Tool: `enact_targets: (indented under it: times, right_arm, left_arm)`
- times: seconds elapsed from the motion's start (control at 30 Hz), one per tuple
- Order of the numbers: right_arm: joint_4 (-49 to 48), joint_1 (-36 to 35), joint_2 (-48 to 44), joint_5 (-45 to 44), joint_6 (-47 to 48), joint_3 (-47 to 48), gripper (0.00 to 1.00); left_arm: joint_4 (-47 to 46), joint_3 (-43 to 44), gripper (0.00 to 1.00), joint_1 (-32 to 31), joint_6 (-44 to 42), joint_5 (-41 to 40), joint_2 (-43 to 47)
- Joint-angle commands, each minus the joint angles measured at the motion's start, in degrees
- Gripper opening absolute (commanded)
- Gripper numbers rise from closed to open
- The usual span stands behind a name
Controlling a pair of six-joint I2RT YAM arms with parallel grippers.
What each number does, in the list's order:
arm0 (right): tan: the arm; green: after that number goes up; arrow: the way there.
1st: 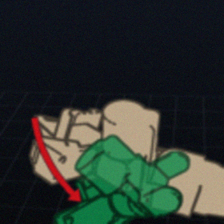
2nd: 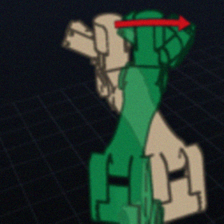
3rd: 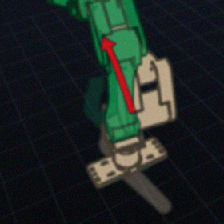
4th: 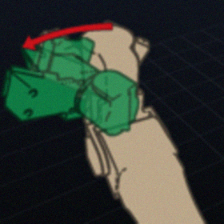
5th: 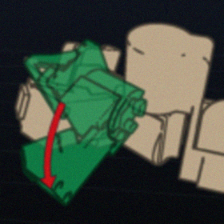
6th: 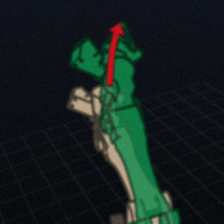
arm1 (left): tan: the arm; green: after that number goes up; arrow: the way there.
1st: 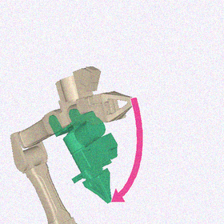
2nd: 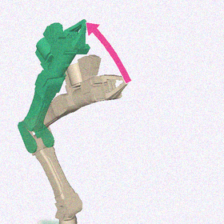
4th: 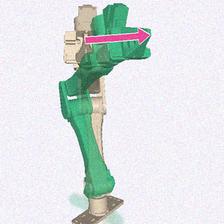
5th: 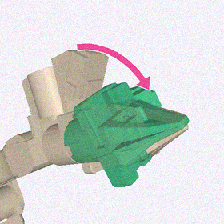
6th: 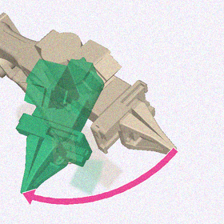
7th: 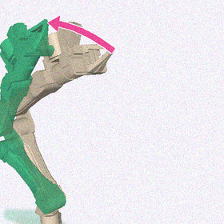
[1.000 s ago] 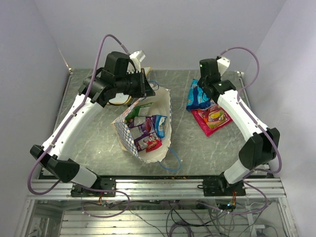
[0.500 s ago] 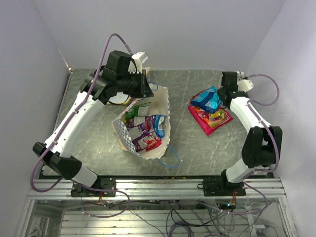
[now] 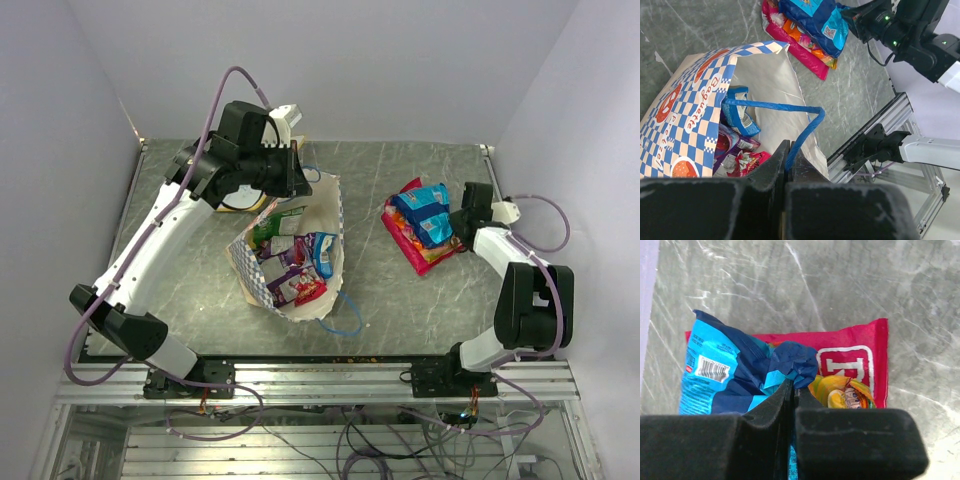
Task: Take the snacks out of the paper bag
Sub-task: Place the snack at the center of the board.
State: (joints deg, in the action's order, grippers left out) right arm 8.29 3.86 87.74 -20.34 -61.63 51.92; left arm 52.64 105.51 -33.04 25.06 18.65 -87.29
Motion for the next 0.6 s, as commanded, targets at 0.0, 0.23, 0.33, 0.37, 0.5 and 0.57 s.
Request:
enact_targets:
  times: [0.0,0.23,0.33,0.37,0.5,0.57]
  right_arm:
    - [-2.36,1.5,-1.81,3.2,2.75,-5.35,0.04]
    - [-4.0,3.24,-3.72,6.43,7.89,-7.42,0.17]
    - [-2.45,3.26,-5.23,6.48,11.65,-4.98,0.28]
    - [-1.37,3.26,-5.66,6.43,12.94,-3.71,0.34]
    - [5.38,3.18,-6.62,6.6,16.89,1.75,0.56]
    - [8.07,3.05,-7.35,6.95,18.68,3.4,0.61]
  left_arm:
    - [-1.22,1.32,0.07,0.2,0.56,1.83,0.71]
    - [-2.46,0.8,0.07,0.25,2.26,2.12,1.18]
    - [-3.77,0.13,0.07,0.26,3.57,2.06,1.8]
    - [-4.26,-0.22,0.07,0.25,4.06,2.13,2.06]
    - [-6.37,-1.76,0.07,0.24,6.54,2.58,3.28]
    - [-8.23,-3.29,0.07,0.17,8.18,2.94,4.58]
